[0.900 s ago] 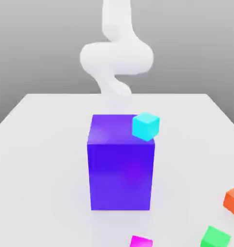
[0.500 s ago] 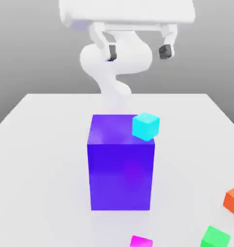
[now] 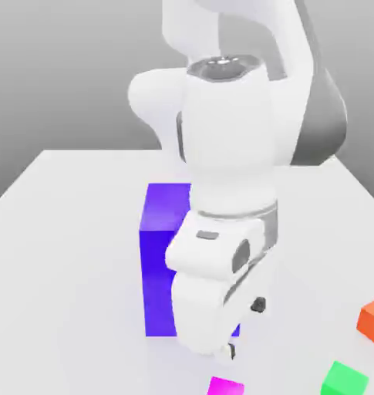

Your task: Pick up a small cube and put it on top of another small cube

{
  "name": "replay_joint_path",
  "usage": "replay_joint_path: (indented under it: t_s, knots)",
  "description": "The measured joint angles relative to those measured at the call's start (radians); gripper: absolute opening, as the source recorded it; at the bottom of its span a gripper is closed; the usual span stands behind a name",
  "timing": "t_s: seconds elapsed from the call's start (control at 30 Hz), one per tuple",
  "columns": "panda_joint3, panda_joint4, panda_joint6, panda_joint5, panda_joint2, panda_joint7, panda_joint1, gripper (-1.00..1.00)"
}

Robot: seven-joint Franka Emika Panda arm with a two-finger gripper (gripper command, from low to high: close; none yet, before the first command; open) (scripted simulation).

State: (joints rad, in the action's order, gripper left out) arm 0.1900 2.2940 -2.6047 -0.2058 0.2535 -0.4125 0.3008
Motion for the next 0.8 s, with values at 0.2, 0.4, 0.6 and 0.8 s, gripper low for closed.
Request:
replay_joint_path:
  t_s: [0.2, 0.4, 0.6, 0.8]
  knots:
    - [-0.029, -0.019, -0.118, 0.031, 0.202, -0.104, -0.02, 0.0]
    - [-0.05, -0.032, -0.163, 0.016, 0.264, -0.118, -0.038, -1.0]
    - [-0.023, -0.011, -0.093, 0.046, 0.172, -0.097, -0.016, -1.0]
    - [-0.082, -0.019, -0.007, 0.109, 0.099, -0.292, -0.005, -1.0]
